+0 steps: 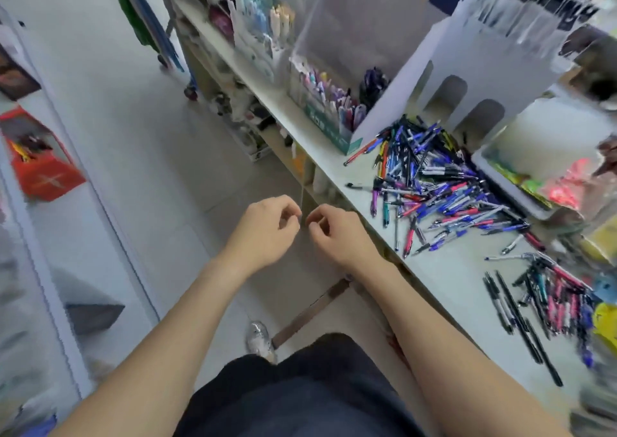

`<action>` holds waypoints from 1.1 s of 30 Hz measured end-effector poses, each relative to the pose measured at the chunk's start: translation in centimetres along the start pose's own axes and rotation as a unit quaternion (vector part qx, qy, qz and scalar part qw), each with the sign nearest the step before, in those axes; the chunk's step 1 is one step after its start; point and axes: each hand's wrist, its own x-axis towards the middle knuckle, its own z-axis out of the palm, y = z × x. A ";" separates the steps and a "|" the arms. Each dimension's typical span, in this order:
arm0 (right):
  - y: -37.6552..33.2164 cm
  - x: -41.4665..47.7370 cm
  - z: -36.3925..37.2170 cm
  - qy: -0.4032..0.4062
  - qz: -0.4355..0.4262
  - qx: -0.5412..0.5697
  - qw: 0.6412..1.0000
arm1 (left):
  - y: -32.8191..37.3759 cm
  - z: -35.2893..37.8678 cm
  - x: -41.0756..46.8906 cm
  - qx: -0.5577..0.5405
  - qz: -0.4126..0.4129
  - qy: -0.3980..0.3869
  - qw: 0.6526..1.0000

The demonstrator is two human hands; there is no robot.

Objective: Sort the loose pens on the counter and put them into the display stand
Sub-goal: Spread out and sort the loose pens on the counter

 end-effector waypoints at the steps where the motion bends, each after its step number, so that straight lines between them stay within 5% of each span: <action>1: 0.0 1.0 -0.5 0.014 0.022 0.002 1.000 | 0.2 -0.3 2.1 0.013 0.022 -0.018 0.999; 9: 3.9 6.0 -4.5 0.123 0.156 0.047 0.979 | 4.3 2.5 15.8 0.142 0.102 -0.172 0.969; 15: 10.2 9.3 -6.5 0.199 0.305 0.134 0.922 | 7.1 6.6 23.5 0.224 0.126 -0.261 0.930; 23: 15.5 11.7 -7.0 0.181 0.366 0.144 0.901 | 7.5 12.1 30.7 0.256 0.114 -0.332 0.901; 33: 19.0 10.0 -3.6 0.257 0.583 -0.003 0.771 | 7.3 16.6 33.4 0.352 0.220 -0.357 0.837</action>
